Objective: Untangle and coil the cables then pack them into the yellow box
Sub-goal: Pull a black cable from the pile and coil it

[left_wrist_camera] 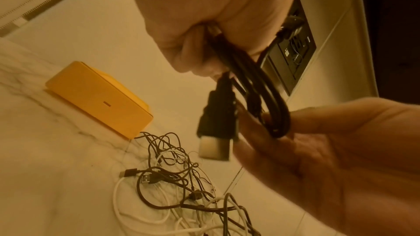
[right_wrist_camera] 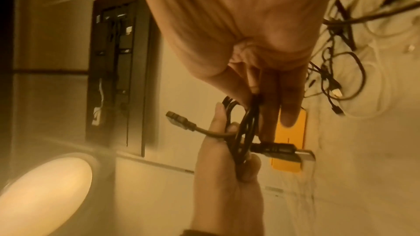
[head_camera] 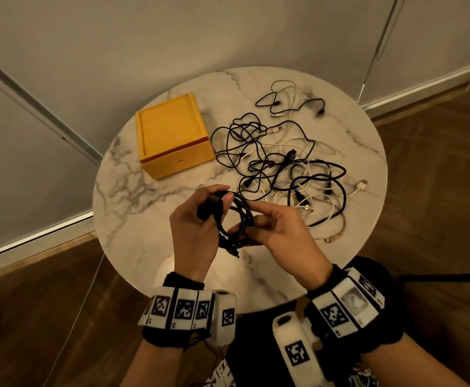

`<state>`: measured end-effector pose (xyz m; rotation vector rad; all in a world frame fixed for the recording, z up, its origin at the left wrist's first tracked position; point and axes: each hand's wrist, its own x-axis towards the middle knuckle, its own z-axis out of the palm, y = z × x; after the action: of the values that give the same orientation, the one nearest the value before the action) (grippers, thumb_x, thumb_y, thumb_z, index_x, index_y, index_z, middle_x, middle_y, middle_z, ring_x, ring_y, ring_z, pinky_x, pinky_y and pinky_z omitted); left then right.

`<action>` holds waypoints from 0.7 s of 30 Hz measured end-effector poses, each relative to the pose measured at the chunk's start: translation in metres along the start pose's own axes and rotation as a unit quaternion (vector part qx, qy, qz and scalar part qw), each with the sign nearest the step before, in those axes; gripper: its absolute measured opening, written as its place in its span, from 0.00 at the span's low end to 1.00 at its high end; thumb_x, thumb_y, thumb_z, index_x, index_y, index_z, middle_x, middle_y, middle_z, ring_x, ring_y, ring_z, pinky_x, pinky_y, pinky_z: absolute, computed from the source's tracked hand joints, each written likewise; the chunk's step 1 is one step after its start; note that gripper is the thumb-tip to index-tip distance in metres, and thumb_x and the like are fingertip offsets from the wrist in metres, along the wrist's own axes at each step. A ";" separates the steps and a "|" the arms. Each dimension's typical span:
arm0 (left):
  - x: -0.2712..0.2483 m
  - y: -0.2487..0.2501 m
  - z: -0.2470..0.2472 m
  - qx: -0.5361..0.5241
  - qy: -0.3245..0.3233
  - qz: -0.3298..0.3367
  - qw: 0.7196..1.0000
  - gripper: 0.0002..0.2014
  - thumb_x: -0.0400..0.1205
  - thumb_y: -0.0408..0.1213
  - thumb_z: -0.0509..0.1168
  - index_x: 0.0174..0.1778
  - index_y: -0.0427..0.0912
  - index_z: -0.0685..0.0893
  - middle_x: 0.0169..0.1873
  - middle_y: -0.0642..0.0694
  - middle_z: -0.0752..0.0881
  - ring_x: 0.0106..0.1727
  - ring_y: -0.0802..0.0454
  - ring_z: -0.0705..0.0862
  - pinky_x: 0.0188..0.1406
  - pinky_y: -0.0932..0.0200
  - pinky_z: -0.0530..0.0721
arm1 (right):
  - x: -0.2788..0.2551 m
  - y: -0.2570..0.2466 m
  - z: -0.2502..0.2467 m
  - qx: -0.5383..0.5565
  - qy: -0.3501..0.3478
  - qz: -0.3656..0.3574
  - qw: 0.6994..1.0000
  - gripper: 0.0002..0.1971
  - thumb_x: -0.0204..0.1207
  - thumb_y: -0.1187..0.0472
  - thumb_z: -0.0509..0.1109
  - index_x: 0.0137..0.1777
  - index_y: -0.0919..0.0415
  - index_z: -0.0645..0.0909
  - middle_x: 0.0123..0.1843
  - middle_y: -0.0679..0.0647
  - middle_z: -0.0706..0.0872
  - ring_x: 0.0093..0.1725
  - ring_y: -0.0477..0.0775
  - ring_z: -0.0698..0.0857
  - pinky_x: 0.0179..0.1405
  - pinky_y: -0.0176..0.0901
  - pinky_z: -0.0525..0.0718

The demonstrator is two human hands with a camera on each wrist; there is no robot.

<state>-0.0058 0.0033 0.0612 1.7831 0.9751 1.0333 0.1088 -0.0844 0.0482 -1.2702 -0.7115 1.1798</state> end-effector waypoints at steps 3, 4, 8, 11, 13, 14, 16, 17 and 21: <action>0.003 -0.002 -0.001 -0.020 0.002 -0.030 0.999 0.08 0.77 0.43 0.71 0.48 0.45 0.89 0.31 0.58 0.88 0.34 0.60 0.84 0.39 0.67 0.79 | 0.001 0.000 -0.003 0.092 -0.011 0.032 0.995 0.23 0.76 0.81 0.63 0.66 0.60 0.78 0.44 0.63 0.92 0.46 0.58 0.91 0.51 0.45 0.87; 0.003 -0.003 -0.002 -0.023 0.003 -0.038 0.999 0.10 0.76 0.46 0.70 0.48 0.47 0.89 0.28 0.57 0.86 0.29 0.59 0.81 0.35 0.65 0.78 | 0.001 0.000 -0.003 0.112 -0.020 0.043 0.993 0.22 0.76 0.81 0.64 0.65 0.60 0.78 0.45 0.64 0.92 0.48 0.59 0.91 0.56 0.49 0.85; 0.003 0.000 0.001 -0.075 0.012 -0.055 0.996 0.10 0.77 0.43 0.69 0.53 0.48 0.89 0.23 0.53 0.80 0.26 0.60 0.76 0.31 0.63 0.75 | 0.002 0.001 -0.006 0.159 -0.048 0.083 0.983 0.20 0.76 0.73 0.68 0.68 0.61 0.77 0.56 0.70 0.88 0.58 0.65 0.85 0.69 0.61 0.75; 0.000 0.007 0.003 -0.129 0.006 -0.066 0.989 0.12 0.83 0.36 0.66 0.60 0.50 0.86 0.25 0.56 0.77 0.30 0.59 0.75 0.31 0.64 0.76 | 0.004 -0.002 -0.007 0.166 -0.055 0.083 0.981 0.20 0.76 0.69 0.68 0.68 0.61 0.77 0.56 0.68 0.89 0.60 0.66 0.85 0.67 0.57 0.77; -0.006 0.010 0.002 -0.191 -0.026 -0.082 0.978 0.13 0.85 0.38 0.61 0.64 0.51 0.83 0.27 0.57 0.74 0.31 0.57 0.72 0.32 0.63 0.75 | 0.005 -0.005 -0.009 0.175 -0.033 0.073 0.981 0.17 0.79 0.73 0.64 0.66 0.63 0.78 0.50 0.65 0.91 0.54 0.63 0.88 0.65 0.56 0.79; -0.008 0.013 0.001 -0.225 -0.040 -0.091 0.969 0.15 0.84 0.38 0.59 0.65 0.49 0.83 0.28 0.56 0.74 0.32 0.57 0.72 0.34 0.63 0.75 | 0.006 -0.005 -0.009 0.187 -0.017 0.070 0.980 0.16 0.79 0.74 0.63 0.65 0.64 0.79 0.47 0.64 0.91 0.51 0.61 0.88 0.63 0.55 0.80; -0.009 0.013 -0.001 -0.253 -0.060 -0.103 0.960 0.21 0.74 0.39 0.62 0.64 0.46 0.82 0.33 0.54 0.78 0.37 0.56 0.75 0.39 0.63 0.77 | 0.007 -0.005 -0.008 0.211 0.008 0.064 0.975 0.15 0.79 0.74 0.63 0.63 0.66 0.81 0.45 0.65 0.91 0.47 0.61 0.87 0.59 0.54 0.81; -0.010 0.013 -0.002 -0.248 -0.067 -0.103 0.961 0.26 0.67 0.42 0.64 0.64 0.46 0.82 0.36 0.53 0.80 0.40 0.55 0.77 0.42 0.63 0.78 | 0.007 -0.005 -0.008 0.213 0.016 0.060 0.975 0.13 0.79 0.73 0.63 0.62 0.66 0.81 0.44 0.65 0.91 0.46 0.60 0.88 0.57 0.52 0.82; -0.018 0.007 -0.003 -0.214 -0.092 -0.068 0.970 0.34 0.64 0.42 0.65 0.71 0.52 0.75 0.45 0.49 0.81 0.50 0.50 0.80 0.52 0.60 0.78 | 0.001 -0.003 -0.005 0.195 0.037 0.040 0.979 0.11 0.81 0.73 0.62 0.57 0.63 0.82 0.45 0.67 0.91 0.46 0.59 0.90 0.57 0.51 0.84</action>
<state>-0.0132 -0.0146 0.0641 1.4053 0.6856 0.8938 0.1146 -0.0850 0.0499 -1.0125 -0.3529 1.2588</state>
